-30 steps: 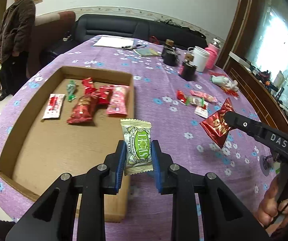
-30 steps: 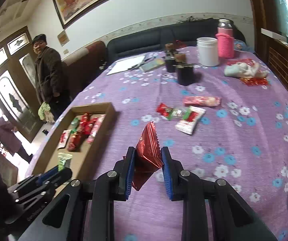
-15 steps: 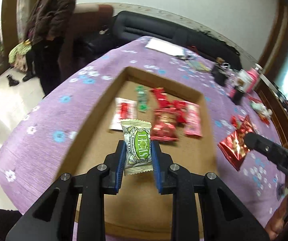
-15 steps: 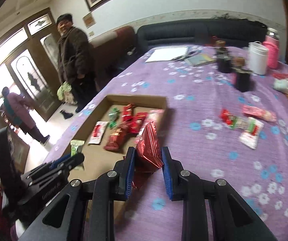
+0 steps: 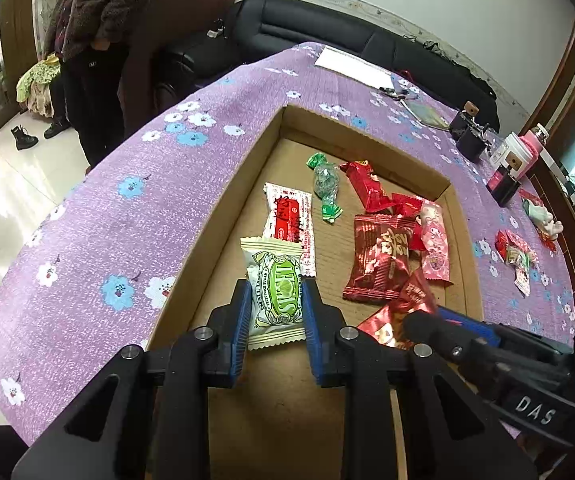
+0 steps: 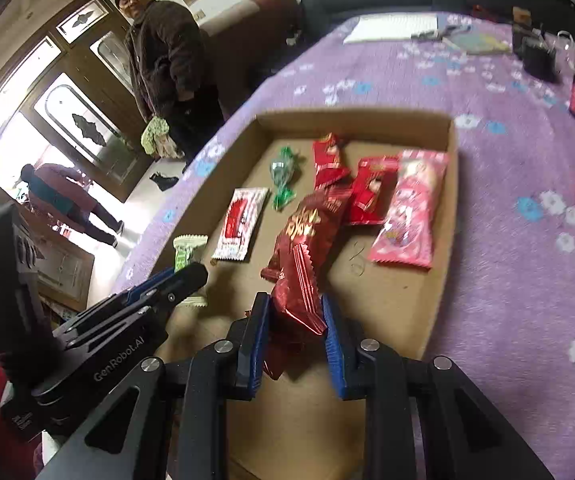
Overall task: Organize snacks
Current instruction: 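Open the left tool over the box while the right tool releases the red packet, then grasp the clear green-edged packet with the left tool while the right grasps the white-red sachet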
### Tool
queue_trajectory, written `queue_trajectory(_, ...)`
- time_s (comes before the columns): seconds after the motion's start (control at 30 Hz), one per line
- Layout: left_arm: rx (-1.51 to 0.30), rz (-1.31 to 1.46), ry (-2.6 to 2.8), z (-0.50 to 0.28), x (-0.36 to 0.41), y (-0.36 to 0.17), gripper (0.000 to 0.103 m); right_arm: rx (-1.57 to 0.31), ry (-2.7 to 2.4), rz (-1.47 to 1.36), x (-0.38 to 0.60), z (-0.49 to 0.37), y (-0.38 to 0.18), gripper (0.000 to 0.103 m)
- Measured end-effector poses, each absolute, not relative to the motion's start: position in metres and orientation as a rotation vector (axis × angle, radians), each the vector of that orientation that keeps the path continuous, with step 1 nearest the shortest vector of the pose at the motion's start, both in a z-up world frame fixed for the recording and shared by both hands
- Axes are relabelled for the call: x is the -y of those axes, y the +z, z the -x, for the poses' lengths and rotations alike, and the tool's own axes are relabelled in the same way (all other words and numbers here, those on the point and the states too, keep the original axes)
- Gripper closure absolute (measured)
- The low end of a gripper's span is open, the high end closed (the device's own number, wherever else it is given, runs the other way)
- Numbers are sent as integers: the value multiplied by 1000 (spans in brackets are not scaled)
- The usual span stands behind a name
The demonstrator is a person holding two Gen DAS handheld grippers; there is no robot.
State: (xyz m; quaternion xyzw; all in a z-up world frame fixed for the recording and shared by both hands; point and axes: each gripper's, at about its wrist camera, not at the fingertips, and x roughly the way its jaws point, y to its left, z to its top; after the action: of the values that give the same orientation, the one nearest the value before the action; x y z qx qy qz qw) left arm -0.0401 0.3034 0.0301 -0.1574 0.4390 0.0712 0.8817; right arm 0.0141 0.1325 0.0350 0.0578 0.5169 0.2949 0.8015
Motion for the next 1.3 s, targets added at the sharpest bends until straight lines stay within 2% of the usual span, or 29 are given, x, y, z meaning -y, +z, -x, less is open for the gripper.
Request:
queue_trajectory(0.37,-935,368,141,42,-304,26,79,-1066,631,-51,-146,-10,34,74)
queue_trajectory(0.47,-908,371,138,47,-303,34,67,-1036,617,-9,-149,-6,36,73)
queue_trajectory(0.5,-897,373,138,50,-303,37,57,-1026,615,4,-150,-5,37,72)
queue_trajectory(0.6,-868,392,143,59,-306,46,57,-993,611,41,-151,1,43,69)
queue_trajectory(0.73,-852,411,144,66,-308,53,57,-956,618,47,-146,8,53,58)
queue_trajectory(0.97,-844,388,149,77,-294,61,56,-910,619,19,-125,21,72,57)
queue_trajectory(1.03,-842,369,160,81,-285,64,51,-900,611,7,-114,23,75,57)
queue_trajectory(1.3,-833,336,61,89,-244,78,50,-859,490,-77,-20,26,89,53)
